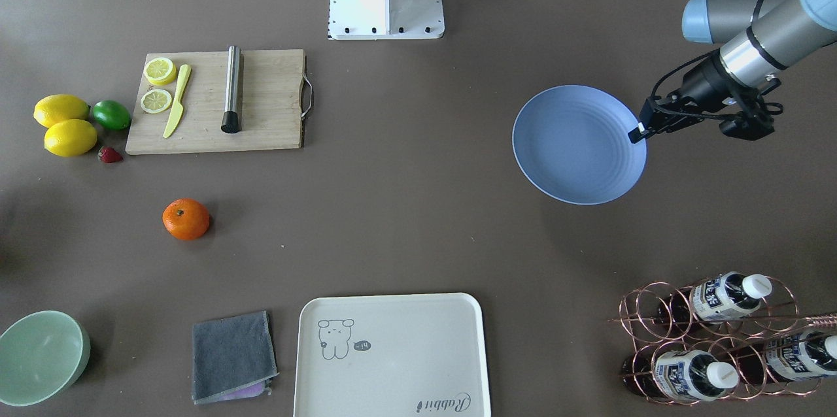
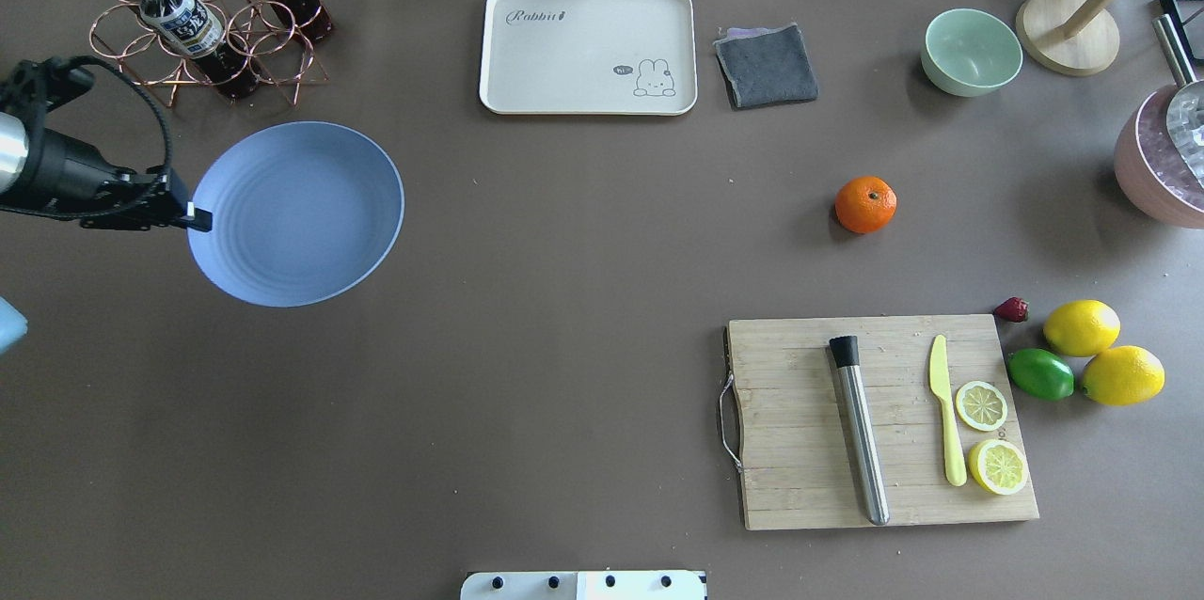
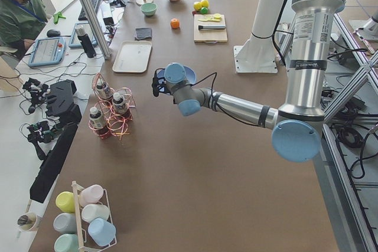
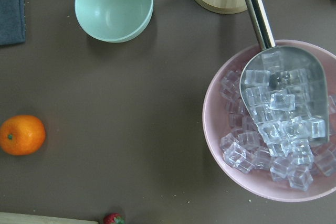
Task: Pick orange to plate
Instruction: 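Push the blue plate with the left gripper toward the table center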
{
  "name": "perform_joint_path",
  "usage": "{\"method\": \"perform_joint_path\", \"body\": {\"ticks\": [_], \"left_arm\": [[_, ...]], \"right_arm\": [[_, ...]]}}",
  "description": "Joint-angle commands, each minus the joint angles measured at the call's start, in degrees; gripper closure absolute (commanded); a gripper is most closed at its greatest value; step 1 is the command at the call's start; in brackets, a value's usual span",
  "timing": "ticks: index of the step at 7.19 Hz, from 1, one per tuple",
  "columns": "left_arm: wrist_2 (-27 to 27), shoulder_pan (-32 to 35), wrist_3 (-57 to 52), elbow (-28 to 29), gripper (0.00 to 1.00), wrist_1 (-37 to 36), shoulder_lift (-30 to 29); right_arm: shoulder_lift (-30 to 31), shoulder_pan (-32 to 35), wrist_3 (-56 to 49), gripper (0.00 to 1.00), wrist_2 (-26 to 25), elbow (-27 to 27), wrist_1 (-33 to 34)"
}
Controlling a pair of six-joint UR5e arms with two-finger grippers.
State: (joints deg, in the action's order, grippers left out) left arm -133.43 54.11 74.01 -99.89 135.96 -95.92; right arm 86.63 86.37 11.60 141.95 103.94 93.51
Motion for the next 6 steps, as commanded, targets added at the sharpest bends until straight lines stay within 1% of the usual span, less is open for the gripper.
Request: {"method": "perform_joint_path", "body": {"ticks": [1, 2, 3, 4, 5, 6], "left_arm": [[6.67, -7.33, 9.45, -1.88, 1.0, -4.28, -9.24], [12.34, -12.48, 13.49, -1.98, 1.0, -7.87, -12.16], [19.54, -18.1, 14.05, -1.81, 1.0, -12.08, -15.67], [24.39, -22.77, 16.06, -1.54, 1.0, -18.74, -20.58], [28.44, -26.21, 17.03, -1.28, 1.0, -21.07, -22.98], [30.14, -27.81, 17.65, -0.58, 1.0, -21.09, -23.17]], "right_arm": [[-6.36, -7.59, 8.76, 0.0, -2.64, -0.4, 0.0], [-7.61, -10.23, 11.84, 0.0, -3.25, -0.23, -0.09], [-9.01, -12.0, 12.74, 0.0, -3.43, -0.32, -0.09], [-9.2, -13.32, 12.75, 0.0, -4.04, -0.41, -1.48], [-9.2, -14.9, 16.4, 0.0, -5.27, -0.5, -4.45], [-9.2, -17.61, 20.61, 0.0, -7.98, -0.84, -8.48]]}}
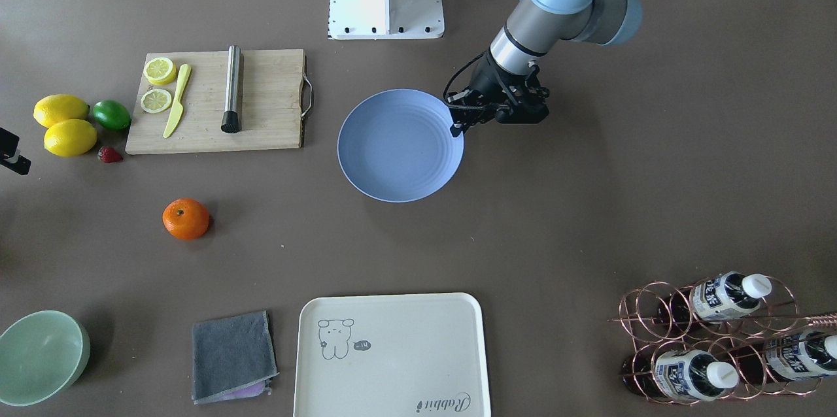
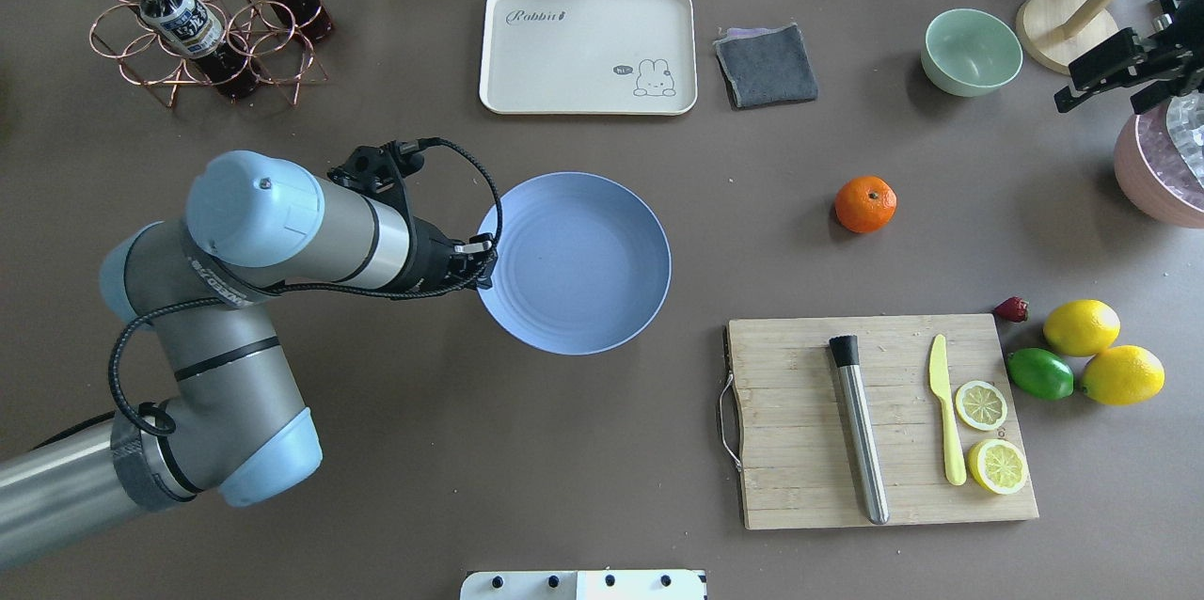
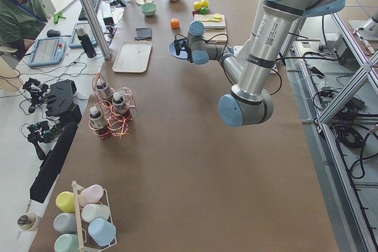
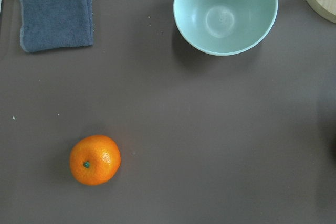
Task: Pick orange to plate
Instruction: 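Push the blue plate with the left gripper toward the table center, then reach the right gripper down to the orange while the left gripper holds the plate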
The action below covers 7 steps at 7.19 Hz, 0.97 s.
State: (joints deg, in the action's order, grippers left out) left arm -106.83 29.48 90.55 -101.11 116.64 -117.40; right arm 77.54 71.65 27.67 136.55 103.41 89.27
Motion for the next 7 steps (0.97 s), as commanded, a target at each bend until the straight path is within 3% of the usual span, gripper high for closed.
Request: {"method": "perform_joint_path", "body": {"ticks": [1, 2, 5, 6, 7], "left_arm": [[4.16, -3.2, 1.64, 2.22, 1.0, -1.68, -2.56], [4.17, -3.2, 1.56, 5.2, 1.0, -1.51, -4.31], [4.17, -3.11, 1.12, 7.07, 1.0, -0.81, -3.81], [4.34, -3.11, 0.77, 7.33, 0.01, -0.89, -3.72], [4.87, -3.02, 0.51, 6.64, 0.02, -0.46, -3.71]], "right_arm": [[-0.54, -4.92, 8.06, 0.0, -3.74, -1.01, -6.63], [-1.24, -5.98, 10.45, 0.0, -4.18, -1.54, -7.61], [-2.91, -7.92, 12.75, 0.0, -6.03, -2.59, -7.62], [-3.1, -8.36, 12.93, 0.0, -6.47, -2.6, -7.62], [-4.14, -9.15, 14.5, 0.0, -6.82, -3.12, -7.62]]}}
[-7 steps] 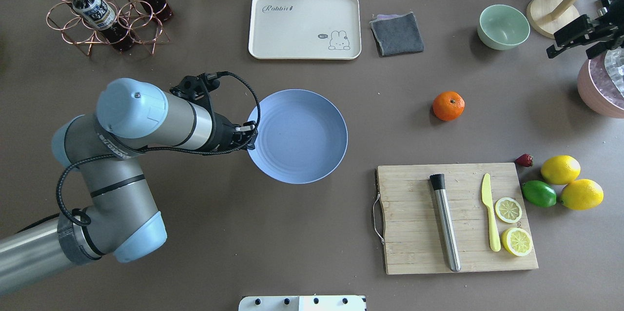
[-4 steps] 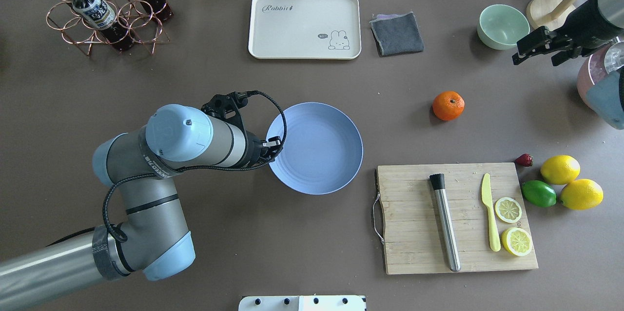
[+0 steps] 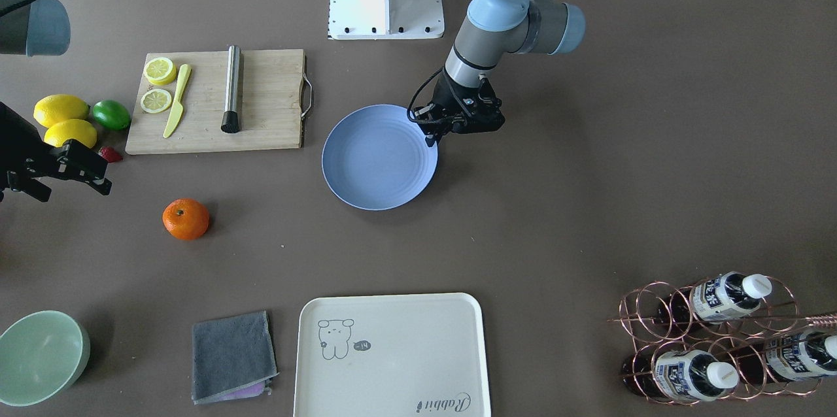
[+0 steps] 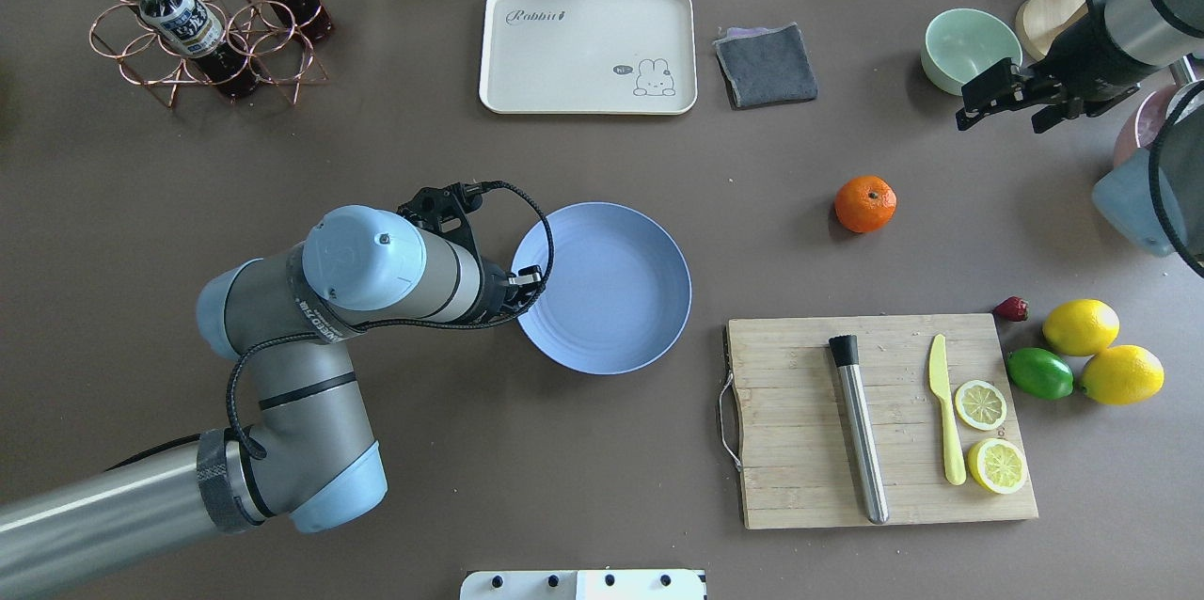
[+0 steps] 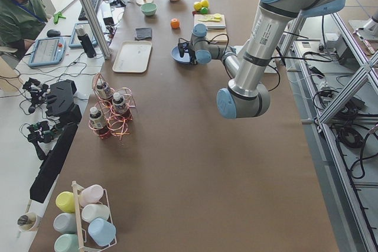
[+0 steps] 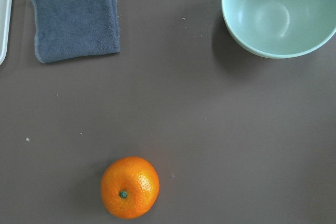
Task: Pick orange to plate
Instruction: 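Reach the right gripper down to the orange while the left gripper holds the plate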
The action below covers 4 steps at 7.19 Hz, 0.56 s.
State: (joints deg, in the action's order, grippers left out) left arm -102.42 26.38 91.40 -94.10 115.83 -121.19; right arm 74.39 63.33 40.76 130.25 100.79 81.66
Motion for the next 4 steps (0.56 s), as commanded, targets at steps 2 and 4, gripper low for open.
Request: {"method": "perform_joint_path", "body": {"ticks": [2, 4], "left_arm": [[-0.06, 3.22, -0.43, -2.38, 0.02, -0.5, -0.09], [-0.15, 4.64, -0.43, -2.49, 0.02, -0.6, 0.08]], "right_arm": [[-4.06, -5.04, 6.07, 0.0, -4.72, -1.99, -0.01], [-5.13, -9.61, 9.05, 0.0, -9.2, -6.8, -6.46]]}}
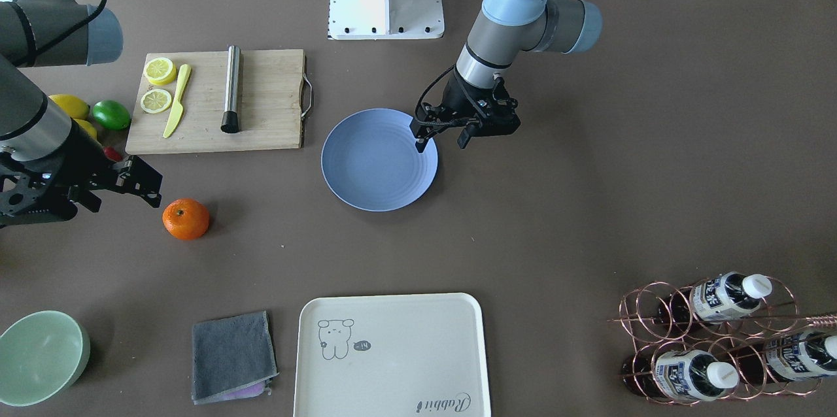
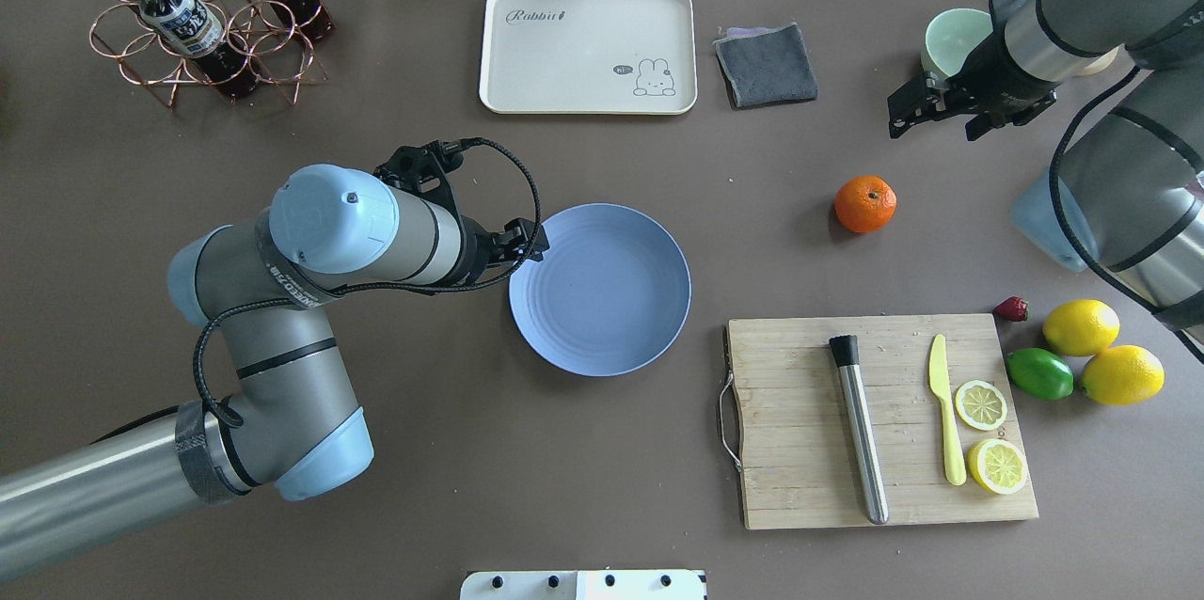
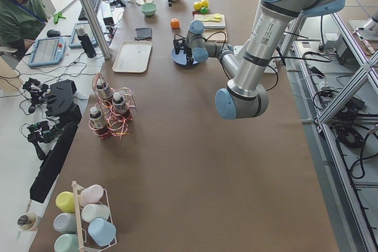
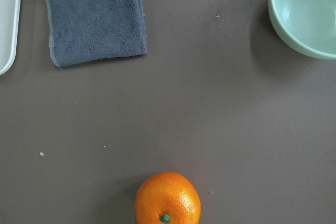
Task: Pick orange to plate
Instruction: 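Reach the right gripper down to the orange while the left gripper holds the plate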
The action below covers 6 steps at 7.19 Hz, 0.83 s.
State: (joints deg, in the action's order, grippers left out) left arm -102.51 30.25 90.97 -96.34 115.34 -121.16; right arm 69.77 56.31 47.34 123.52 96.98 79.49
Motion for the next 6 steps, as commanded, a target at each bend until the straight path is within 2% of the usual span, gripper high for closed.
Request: {"method": "perform_joint_path", "body": {"ticks": [1, 2, 6], "left_arm": [[0.11, 0.78, -0.01, -0.25, 0.02, -0.12, 0.05], [0.11, 0.87, -0.01, -0.34, 0.02, -0.12, -0.04], [0.11, 1.04, -0.01, -0.08, 0.02, -0.03, 0.05]], "right_arm": [[-0.6, -4.78, 4.41, 0.0, -3.98, -5.63, -8.35], [-0.34, -6.54, 4.78, 0.0, -6.52, -6.27, -8.74], [0.28, -10.07, 4.78, 0.0, -10.58, -8.46, -9.09]]}}
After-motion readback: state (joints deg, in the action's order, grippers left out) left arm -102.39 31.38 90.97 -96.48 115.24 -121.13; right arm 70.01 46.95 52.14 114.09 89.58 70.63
